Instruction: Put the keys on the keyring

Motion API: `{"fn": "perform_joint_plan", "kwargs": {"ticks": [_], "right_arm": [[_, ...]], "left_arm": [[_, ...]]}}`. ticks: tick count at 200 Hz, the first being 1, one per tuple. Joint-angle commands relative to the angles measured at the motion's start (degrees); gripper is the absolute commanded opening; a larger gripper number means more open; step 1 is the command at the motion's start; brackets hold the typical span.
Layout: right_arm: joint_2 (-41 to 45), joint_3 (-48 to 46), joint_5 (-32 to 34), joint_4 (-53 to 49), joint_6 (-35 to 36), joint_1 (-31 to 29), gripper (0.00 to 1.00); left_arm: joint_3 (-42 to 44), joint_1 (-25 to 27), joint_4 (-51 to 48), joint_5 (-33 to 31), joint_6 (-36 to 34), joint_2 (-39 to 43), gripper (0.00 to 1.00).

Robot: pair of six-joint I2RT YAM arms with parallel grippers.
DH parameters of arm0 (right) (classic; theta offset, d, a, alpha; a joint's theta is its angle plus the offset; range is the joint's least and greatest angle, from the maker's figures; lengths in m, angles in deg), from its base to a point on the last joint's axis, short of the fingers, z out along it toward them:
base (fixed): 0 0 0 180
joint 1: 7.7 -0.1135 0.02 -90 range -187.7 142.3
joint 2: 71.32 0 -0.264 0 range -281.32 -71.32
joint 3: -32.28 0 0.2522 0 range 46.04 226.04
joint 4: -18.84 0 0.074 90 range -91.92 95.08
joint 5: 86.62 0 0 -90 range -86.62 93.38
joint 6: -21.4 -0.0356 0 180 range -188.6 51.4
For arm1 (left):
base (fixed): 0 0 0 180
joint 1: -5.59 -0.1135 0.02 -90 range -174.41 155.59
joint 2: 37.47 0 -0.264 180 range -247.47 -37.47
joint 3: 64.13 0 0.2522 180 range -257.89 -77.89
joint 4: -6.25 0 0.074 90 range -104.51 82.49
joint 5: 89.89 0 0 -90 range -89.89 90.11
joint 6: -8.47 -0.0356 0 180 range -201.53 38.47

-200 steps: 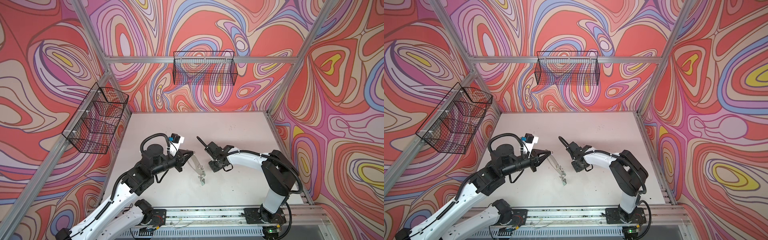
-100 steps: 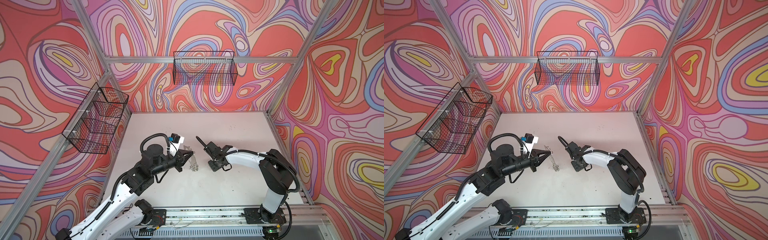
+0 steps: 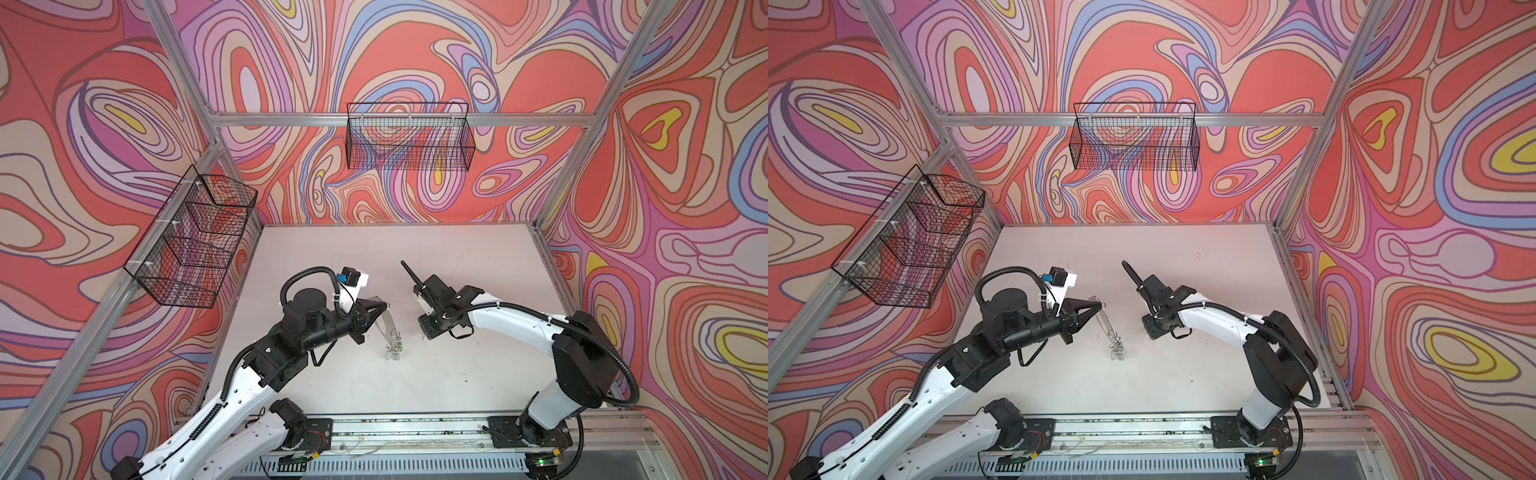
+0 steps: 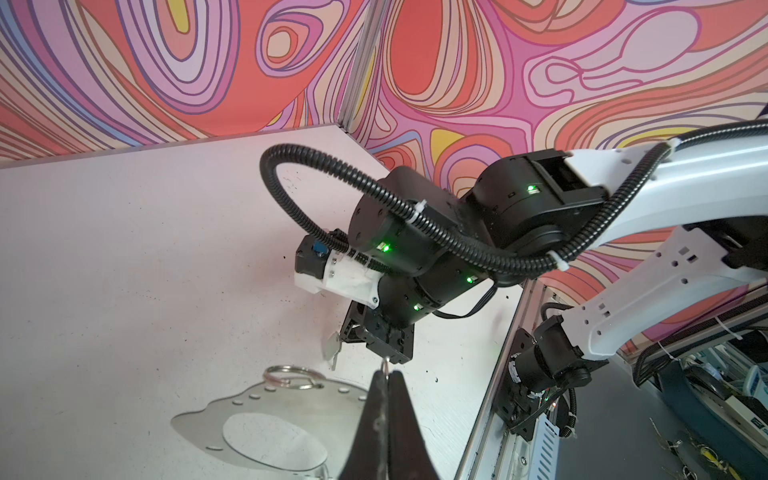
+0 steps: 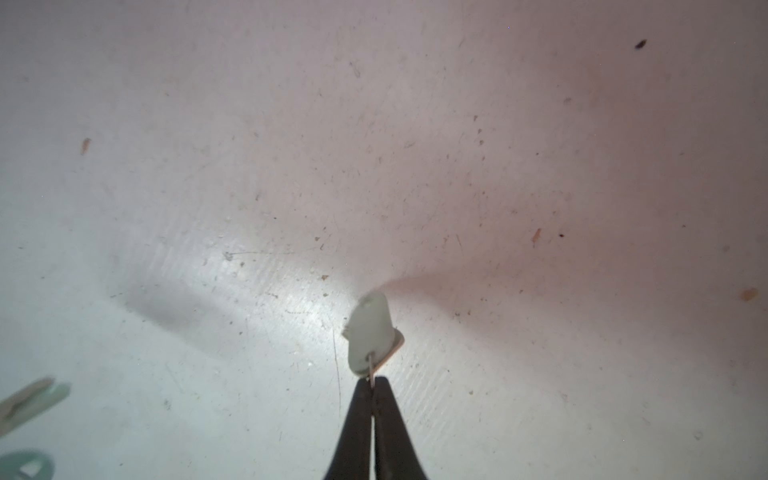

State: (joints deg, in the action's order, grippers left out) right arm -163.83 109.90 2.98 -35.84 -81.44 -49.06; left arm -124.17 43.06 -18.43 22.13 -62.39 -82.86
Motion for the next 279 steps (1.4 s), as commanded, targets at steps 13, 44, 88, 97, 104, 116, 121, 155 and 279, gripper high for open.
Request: {"fn": "perform_joint_plan", "kwargs": {"ticks": [13, 44, 88, 97, 104, 116, 121, 155, 279], "right_arm": [[5.1, 1.0, -5.4, -4.0, -2.2, 0.8, 0.00], [7.9, -0.3, -6.8, -7.6, -3.2, 0.8, 0.00], [10.4, -1.0, -8.6, -16.5, -2.7, 0.8, 0.00], [10.1, -1.2, -9.5, -17.9, -2.1, 0.8, 0.00], [9.4, -1.4, -10.0, -18.8, -1.4, 0.8, 0.00], [7.7, -1.2, -8.7, -19.6, -0.9, 0.8, 0.00], [7.0, -1.2, -8.3, -19.5, -0.7, 0.9, 0.00], [1.6, 0.5, -7.7, -16.1, 0.0, 1.3, 0.00], [-10.7, 3.4, -4.6, -2.1, -1.1, 3.4, 0.00]], "left_arm": [[-0.5, 0.1, 1.7, -0.2, -0.3, 1.4, 0.00], [-0.3, 0.1, 2.0, 0.0, -0.2, 1.3, 0.00], [-0.4, 0.1, 2.2, 0.3, -0.1, 1.2, 0.00], [-0.2, 0.1, 2.4, 0.4, 0.0, 1.2, 0.00], [-0.3, 0.1, 2.5, 0.5, 0.0, 1.2, 0.00], [-0.1, 0.1, 2.8, 0.6, 0.2, 1.0, 0.00], [-0.1, 0.1, 2.9, 0.8, 0.3, 0.9, 0.00], [-0.1, 0.1, 2.4, 0.7, 0.4, 0.9, 0.00], [0.2, 0.1, 1.9, 0.2, 0.4, 1.6, 0.00]]}}
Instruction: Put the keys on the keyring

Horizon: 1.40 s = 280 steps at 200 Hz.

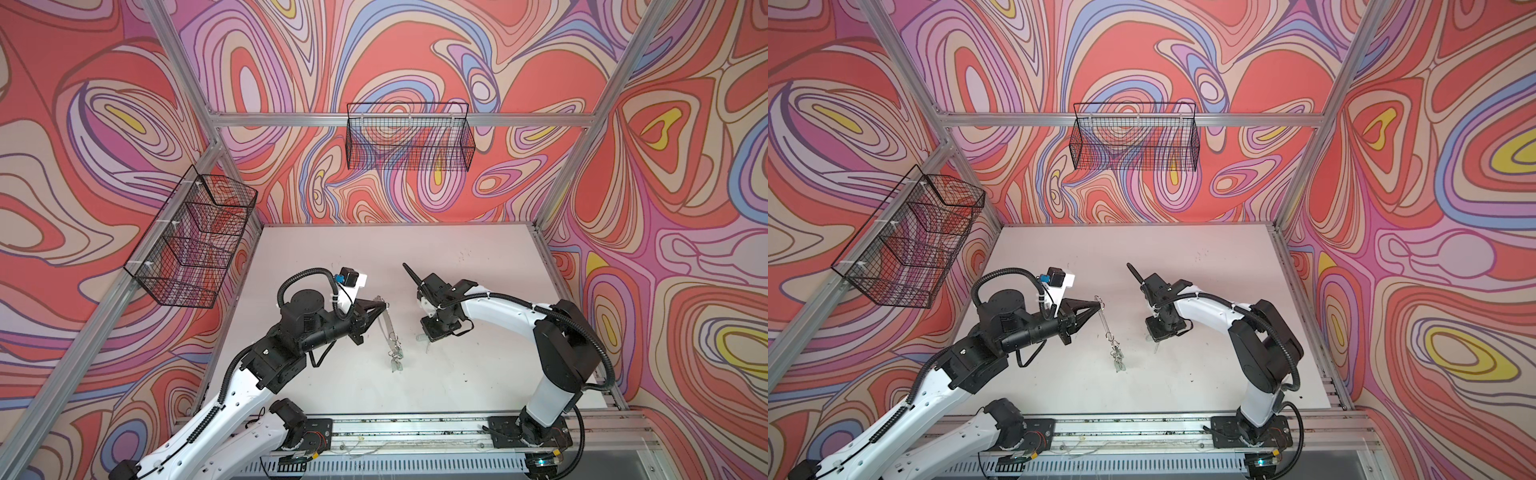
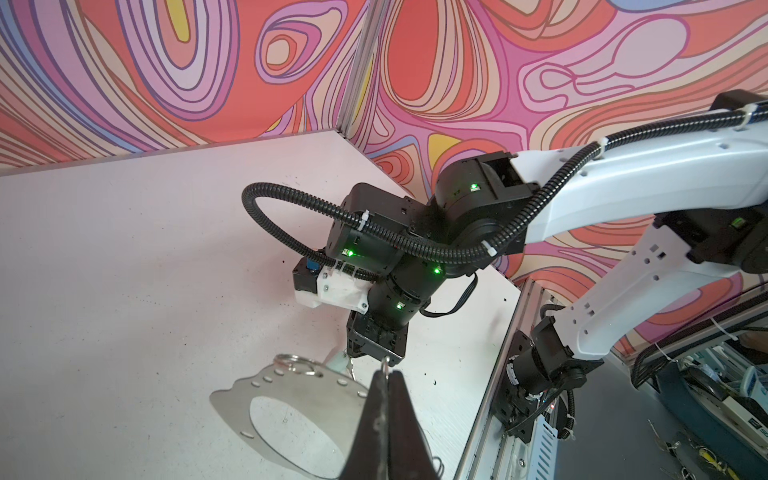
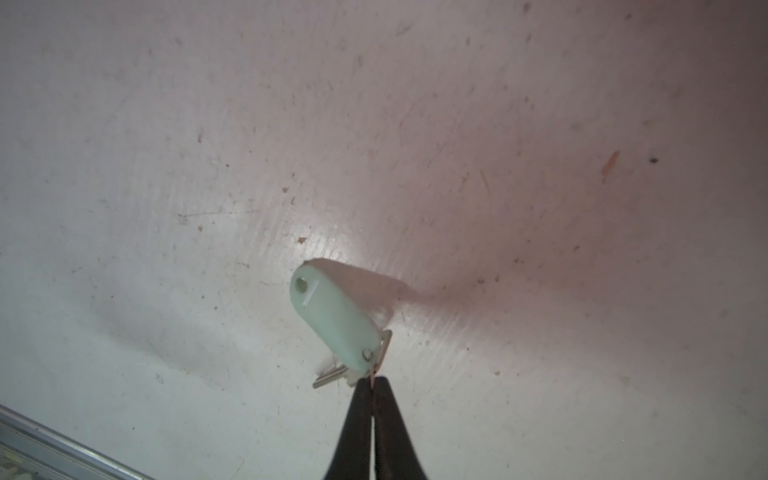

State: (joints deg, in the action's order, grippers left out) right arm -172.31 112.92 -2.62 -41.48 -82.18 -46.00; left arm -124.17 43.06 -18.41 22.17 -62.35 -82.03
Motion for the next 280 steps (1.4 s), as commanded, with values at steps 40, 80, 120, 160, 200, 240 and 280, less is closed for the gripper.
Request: {"fn": "perform_joint_plan", "kwargs": {"ticks": [40, 80, 120, 160, 200, 240, 280], "right_arm": [[3.8, -0.3, 0.1, 4.2, -0.6, 0.9, 0.00], [14.0, -3.8, 0.6, 0.1, -1.8, 0.9, 0.00], [23.1, -7.6, 1.3, -5.2, -2.7, 0.9, 0.00], [26.9, -10.0, -1.2, -11.0, -1.8, 0.9, 0.00], [23.4, -8.7, -5.5, -15.8, -1.4, 0.9, 0.00], [17.3, -7.8, -6.8, -15.3, -0.1, 0.9, 0.00], [12.8, -5.3, -4.9, -13.7, 1.1, 0.9, 0.00]], "left_arm": [[0.0, 0.1, 1.2, -0.3, 0.0, 1.1, 0.00], [0.2, 0.1, 2.2, -0.2, 0.1, 0.5, 0.00], [-0.1, 0.1, 2.0, -0.1, 0.1, 0.2, 0.00], [-0.3, 0.1, 1.7, -0.1, 0.0, 0.4, 0.00], [0.0, 0.1, 1.8, -0.2, 0.0, 0.6, 0.00], [0.5, 0.1, 2.4, 0.2, 0.4, 0.7, 0.00], [1.1, 0.1, 3.0, 0.2, 0.7, 1.0, 0.00]]}}
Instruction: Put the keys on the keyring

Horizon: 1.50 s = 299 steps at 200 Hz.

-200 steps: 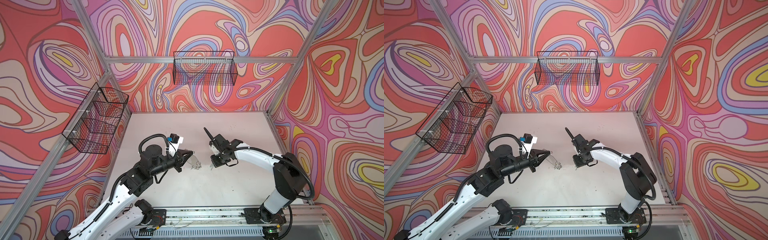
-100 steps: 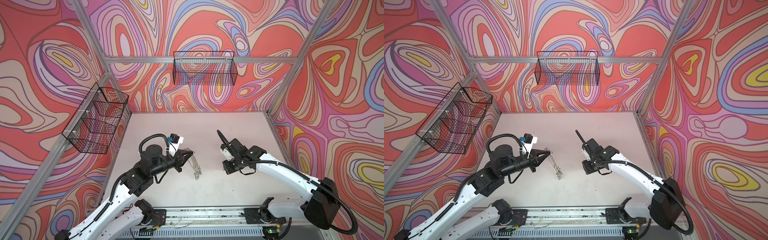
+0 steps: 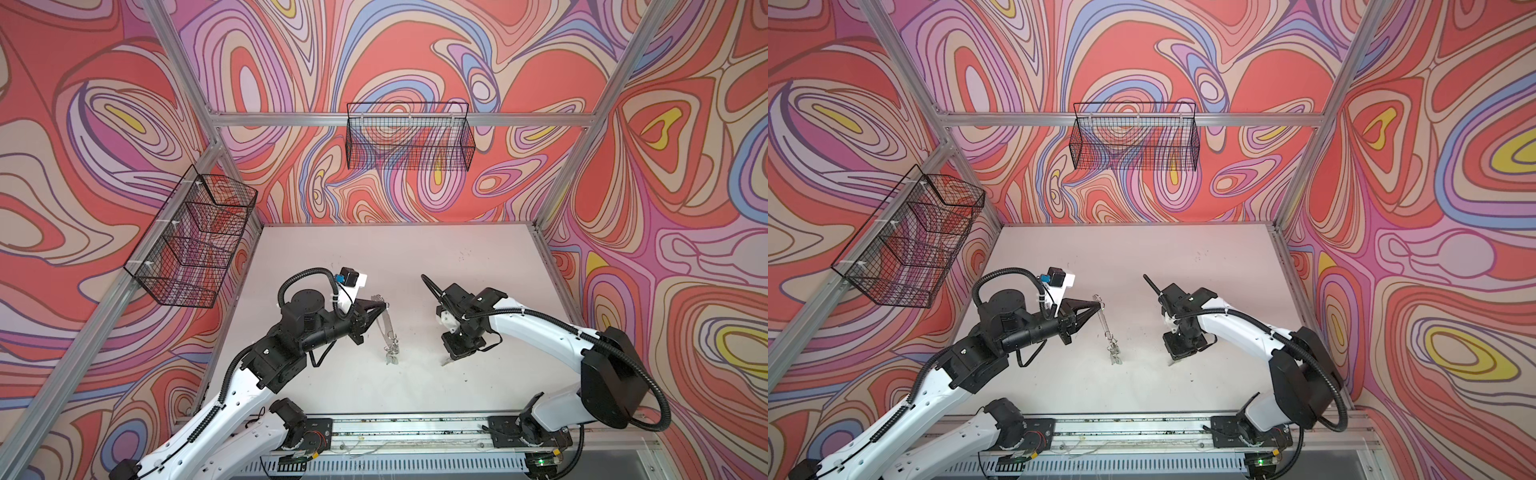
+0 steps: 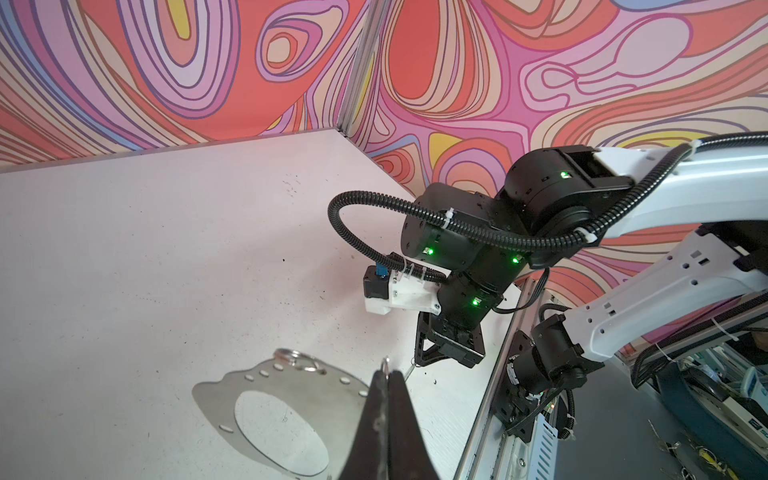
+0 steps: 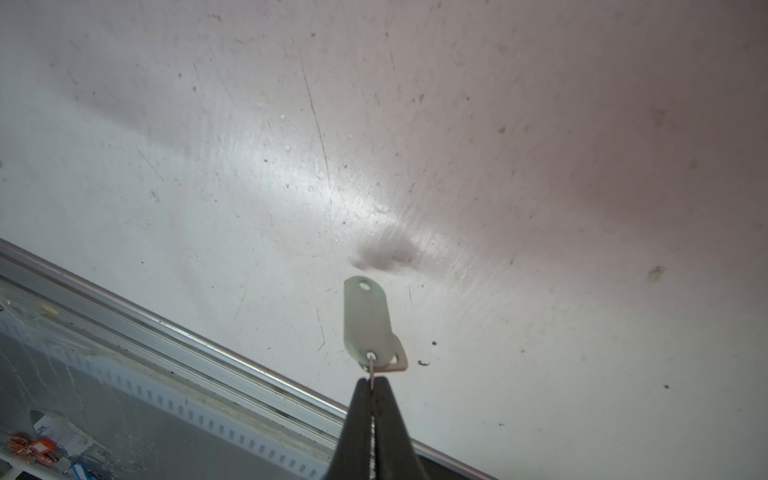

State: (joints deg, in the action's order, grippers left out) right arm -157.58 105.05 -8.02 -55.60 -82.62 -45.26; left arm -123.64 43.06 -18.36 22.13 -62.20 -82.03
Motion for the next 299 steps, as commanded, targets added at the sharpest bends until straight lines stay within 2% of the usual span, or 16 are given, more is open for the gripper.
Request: {"fn": "perform_joint_plan", "kwargs": {"ticks": [1, 119, 216, 299], "right_arm": [[-2.1, 2.6, 0.5, 0.4, 1.5, 0.2, 0.00], [-12.2, 7.6, 1.4, 7.5, 2.0, 0.3, 0.00], [-4.4, 5.5, 2.1, 4.5, -0.6, 0.3, 0.00], [-8.3, 6.9, 4.7, 9.2, 0.3, 0.5, 0.00]], "left_arm": [[0.5, 0.1, 2.9, 0.2, 0.6, 1.0, 0.00], [0.6, 0.1, 2.8, 0.1, 0.5, 1.1, 0.00], [0.8, 0.1, 3.2, 0.2, 0.6, 1.0, 0.00], [0.7, 0.1, 2.3, -0.2, 0.4, 1.5, 0.00]]}}
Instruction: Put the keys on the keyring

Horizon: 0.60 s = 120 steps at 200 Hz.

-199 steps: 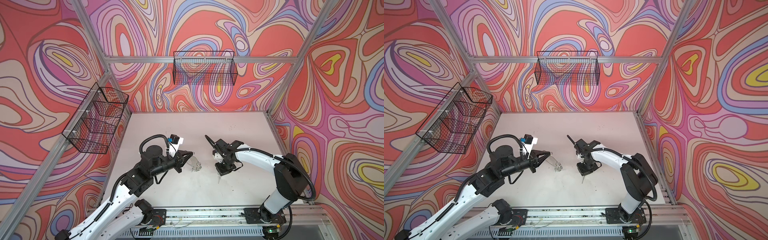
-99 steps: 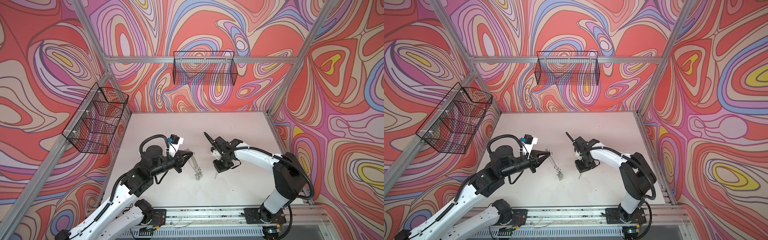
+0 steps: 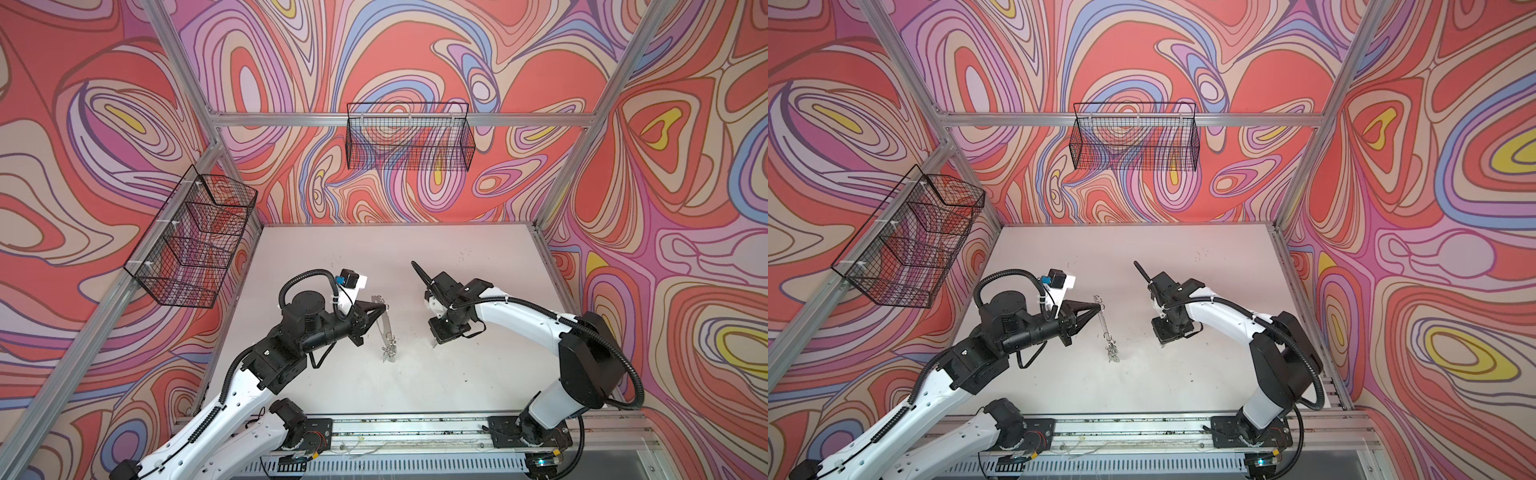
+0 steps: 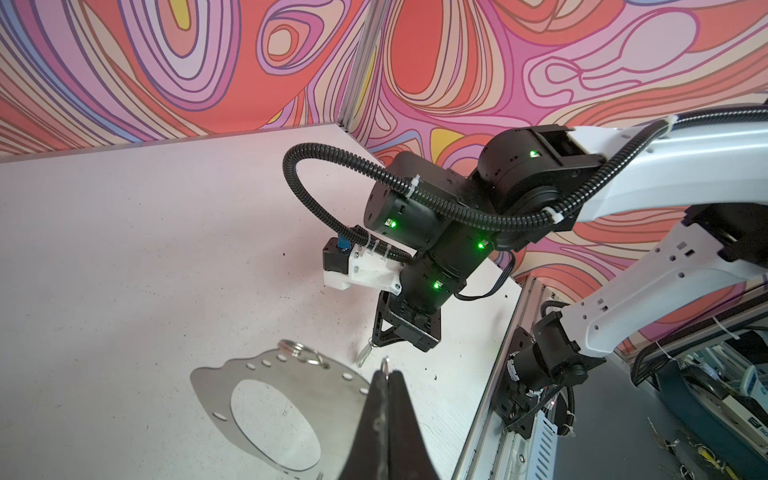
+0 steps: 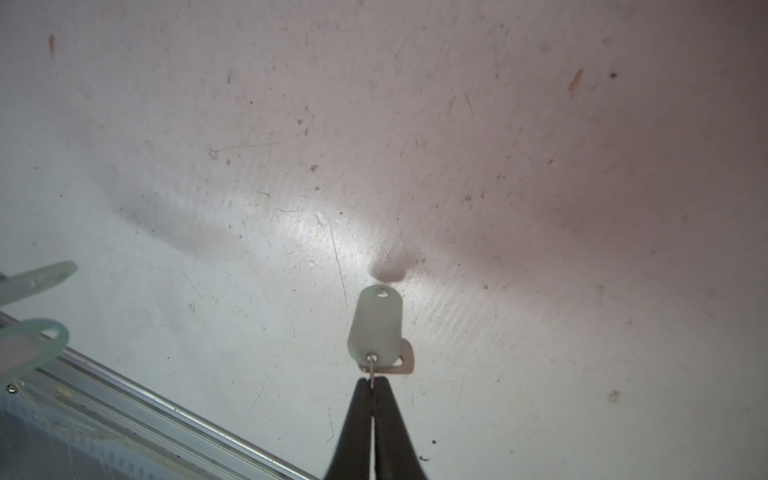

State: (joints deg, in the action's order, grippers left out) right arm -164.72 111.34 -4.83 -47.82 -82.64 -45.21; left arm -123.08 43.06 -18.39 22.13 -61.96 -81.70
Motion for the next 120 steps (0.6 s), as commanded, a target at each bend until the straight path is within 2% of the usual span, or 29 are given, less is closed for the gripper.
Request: {"fn": "perform_joint_plan", "kwargs": {"ticks": [1, 120], "right_arm": [[-1.2, 0.7, 1.5, 1.4, 0.3, 0.5, 0.00], [-7.1, 3.9, 1.3, 4.5, 1.9, 3.0, 0.00]], "left_arm": [[0.1, 0.1, 2.4, -0.2, 0.2, 1.2, 0.00], [0.1, 0.1, 2.7, 0.2, 0.3, 0.6, 0.00]]}}
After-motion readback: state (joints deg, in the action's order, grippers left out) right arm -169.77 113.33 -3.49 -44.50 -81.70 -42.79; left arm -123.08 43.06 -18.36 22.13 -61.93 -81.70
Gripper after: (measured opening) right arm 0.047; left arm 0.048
